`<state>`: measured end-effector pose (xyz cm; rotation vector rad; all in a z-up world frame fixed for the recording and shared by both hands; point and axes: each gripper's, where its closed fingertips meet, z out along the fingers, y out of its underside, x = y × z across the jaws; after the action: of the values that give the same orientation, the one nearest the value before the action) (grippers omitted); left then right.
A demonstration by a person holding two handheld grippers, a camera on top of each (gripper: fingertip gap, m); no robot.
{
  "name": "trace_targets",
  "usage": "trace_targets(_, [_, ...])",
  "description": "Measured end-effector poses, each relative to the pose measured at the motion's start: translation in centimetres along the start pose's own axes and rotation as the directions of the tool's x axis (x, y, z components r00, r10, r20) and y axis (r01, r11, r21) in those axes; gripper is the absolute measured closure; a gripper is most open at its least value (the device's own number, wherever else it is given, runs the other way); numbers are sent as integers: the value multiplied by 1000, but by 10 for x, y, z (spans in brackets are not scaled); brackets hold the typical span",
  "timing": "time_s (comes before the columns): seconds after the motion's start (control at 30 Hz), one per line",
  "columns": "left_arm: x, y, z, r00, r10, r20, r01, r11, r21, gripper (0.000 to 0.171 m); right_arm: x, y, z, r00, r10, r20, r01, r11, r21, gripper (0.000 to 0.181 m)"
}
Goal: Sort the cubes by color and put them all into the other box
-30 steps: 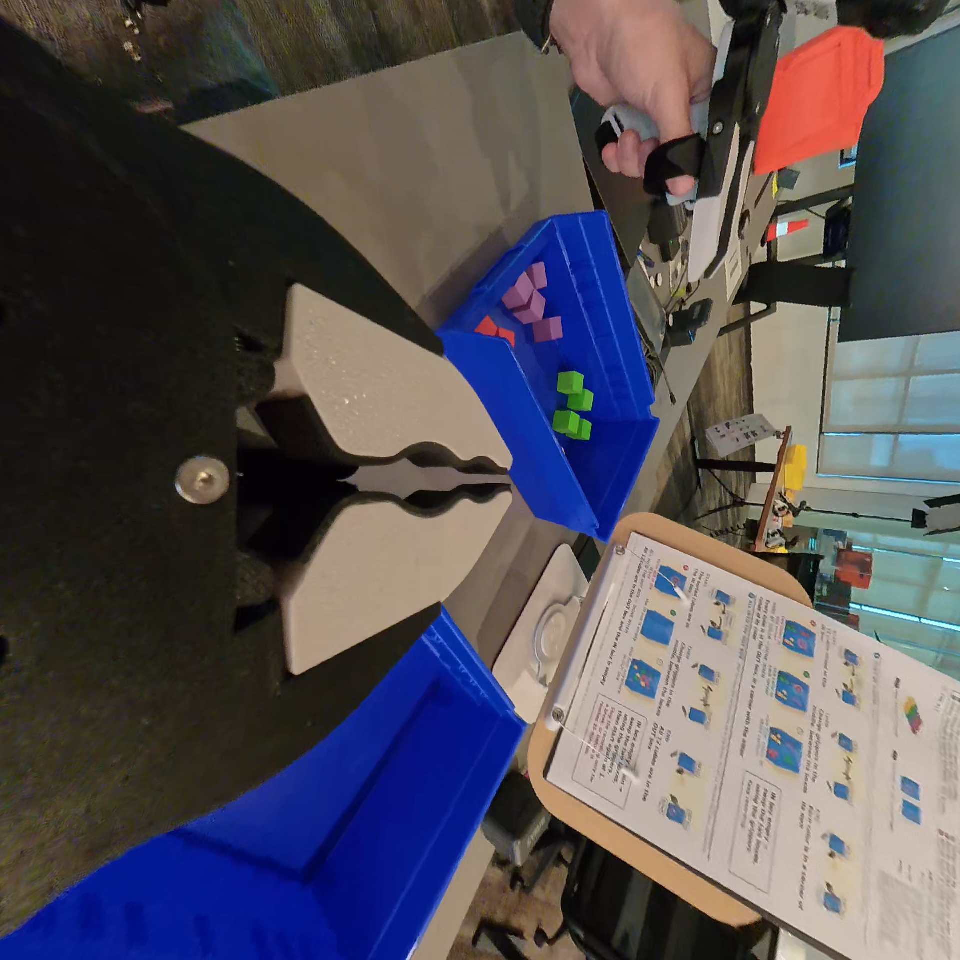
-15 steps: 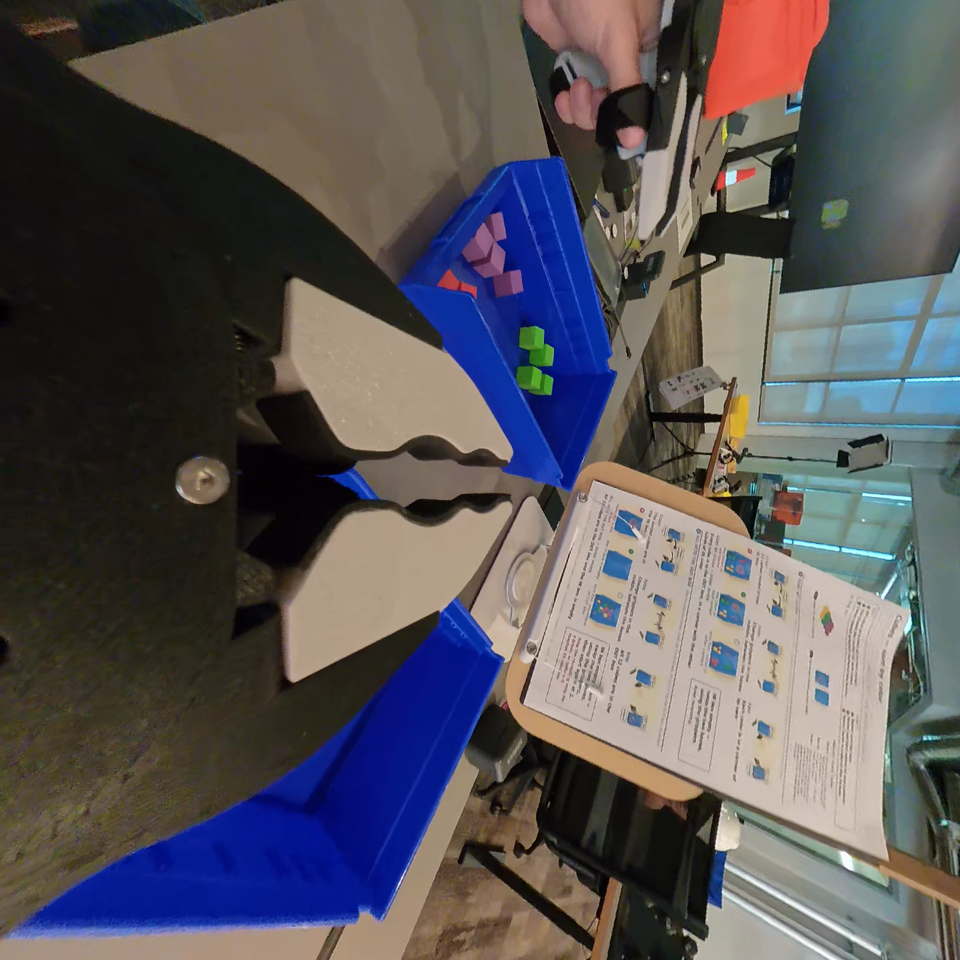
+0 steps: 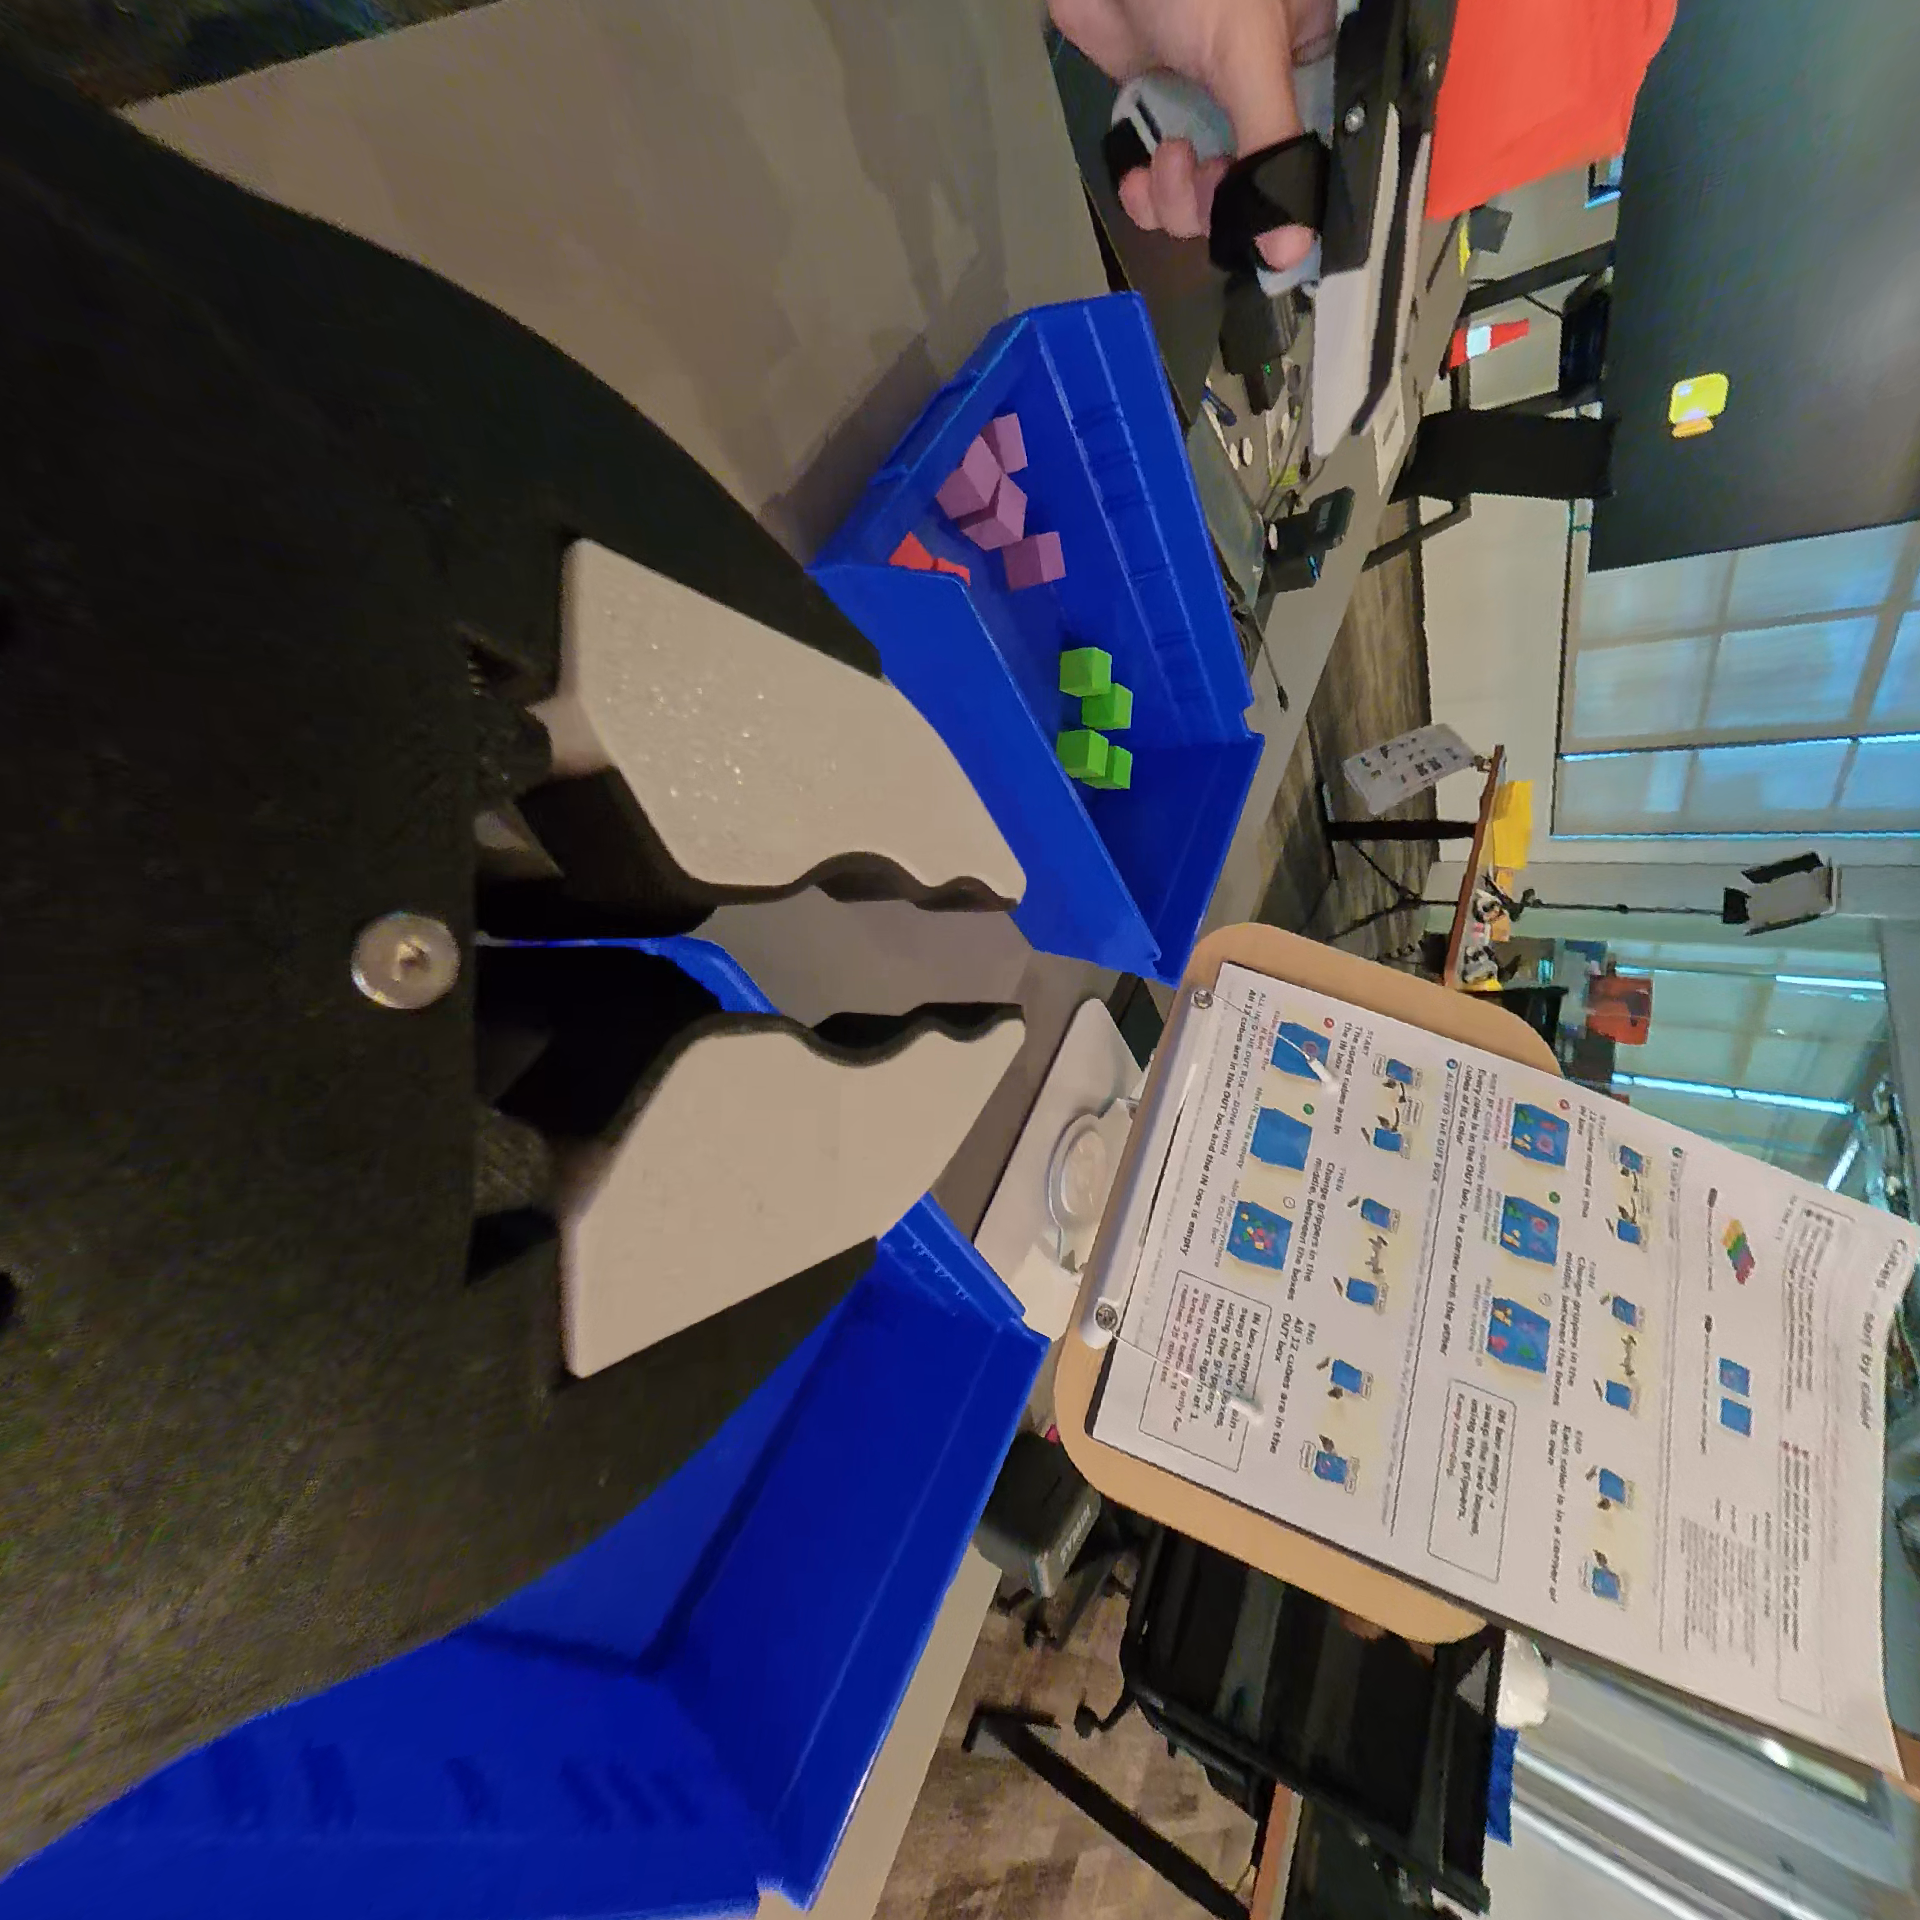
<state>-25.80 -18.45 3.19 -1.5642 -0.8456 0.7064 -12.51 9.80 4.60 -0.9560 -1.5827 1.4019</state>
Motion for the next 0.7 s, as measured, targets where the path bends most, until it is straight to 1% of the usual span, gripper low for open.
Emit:
trace_targets(0.37, [1, -1, 0, 1000, 5, 6, -5, 1000, 13, 112, 15, -2, -5, 999, 50, -22, -50, 999, 21, 152])
trace_targets(0.57, [-2, -3, -1, 1000, 2, 13, -2, 1000, 21, 112, 20, -1, -6, 996, 82, -25, -82, 997, 11, 137])
trace_targets(0.7, [-2, -5, -3, 1000, 3, 10, -3, 1000, 22, 112, 19, 0, -7, 996, 88, -21, -88, 996, 0, 135])
